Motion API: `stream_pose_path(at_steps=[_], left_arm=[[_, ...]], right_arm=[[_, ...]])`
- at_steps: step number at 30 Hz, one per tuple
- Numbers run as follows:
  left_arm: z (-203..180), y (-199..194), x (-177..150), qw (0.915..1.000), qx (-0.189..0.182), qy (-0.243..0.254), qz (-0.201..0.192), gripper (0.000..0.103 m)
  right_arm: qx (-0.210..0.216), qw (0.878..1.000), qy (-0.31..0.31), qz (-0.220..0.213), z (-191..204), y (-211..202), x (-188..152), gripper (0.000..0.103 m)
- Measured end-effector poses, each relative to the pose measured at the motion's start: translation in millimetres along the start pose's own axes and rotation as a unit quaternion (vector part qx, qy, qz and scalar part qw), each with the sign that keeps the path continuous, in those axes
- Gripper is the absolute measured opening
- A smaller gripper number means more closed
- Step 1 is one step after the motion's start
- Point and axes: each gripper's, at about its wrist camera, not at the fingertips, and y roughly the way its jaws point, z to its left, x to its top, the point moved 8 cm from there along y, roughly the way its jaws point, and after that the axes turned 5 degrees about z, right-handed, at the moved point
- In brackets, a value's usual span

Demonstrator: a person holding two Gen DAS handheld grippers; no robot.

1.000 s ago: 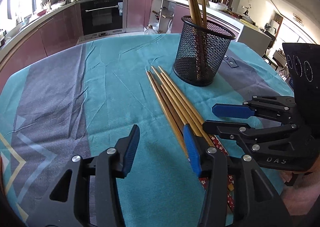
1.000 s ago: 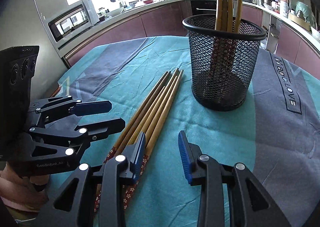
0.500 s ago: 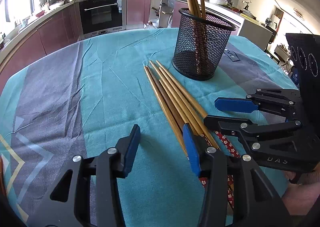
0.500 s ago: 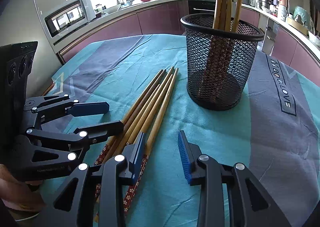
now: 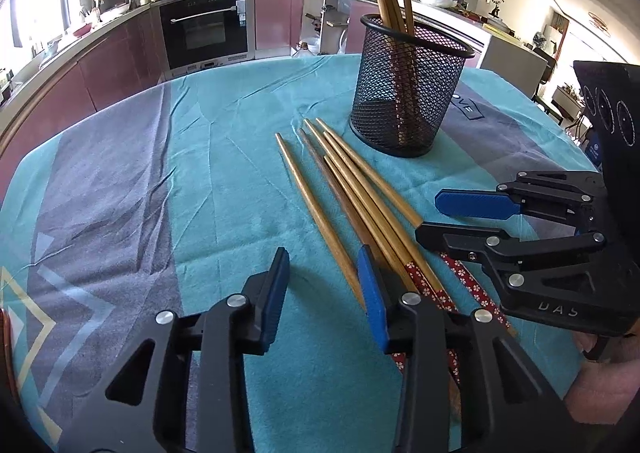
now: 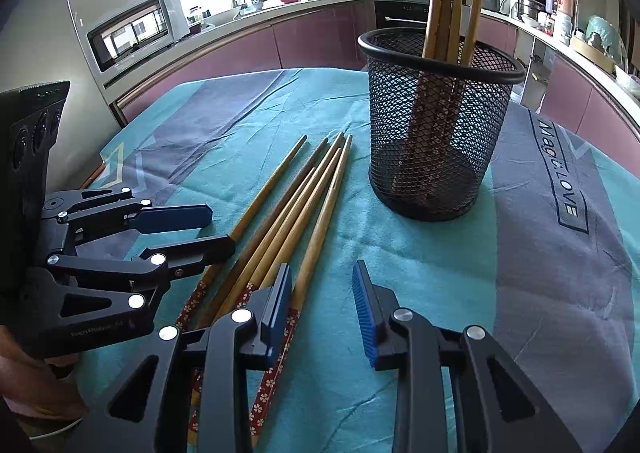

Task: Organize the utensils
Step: 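Move both open grippers back down to the remaining chopsticks, then close the left gripper on a chopstick while the right gripper grasps another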

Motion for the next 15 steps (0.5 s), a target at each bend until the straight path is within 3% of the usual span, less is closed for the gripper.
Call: stream_pose_path(at_steps=[5,15], left_arm=[[1,1,-1,1.0000,-0.001,0.000,0.006,0.022],[8,9,10,0.9999,0.004,-0.010,0.011,0.022]], right_arm=[[-0.007,1.000,-0.002,0.000,0,2,1,0.028],[-0.014,1.000,-0.003,-0.001,2,9,11,0.028]])
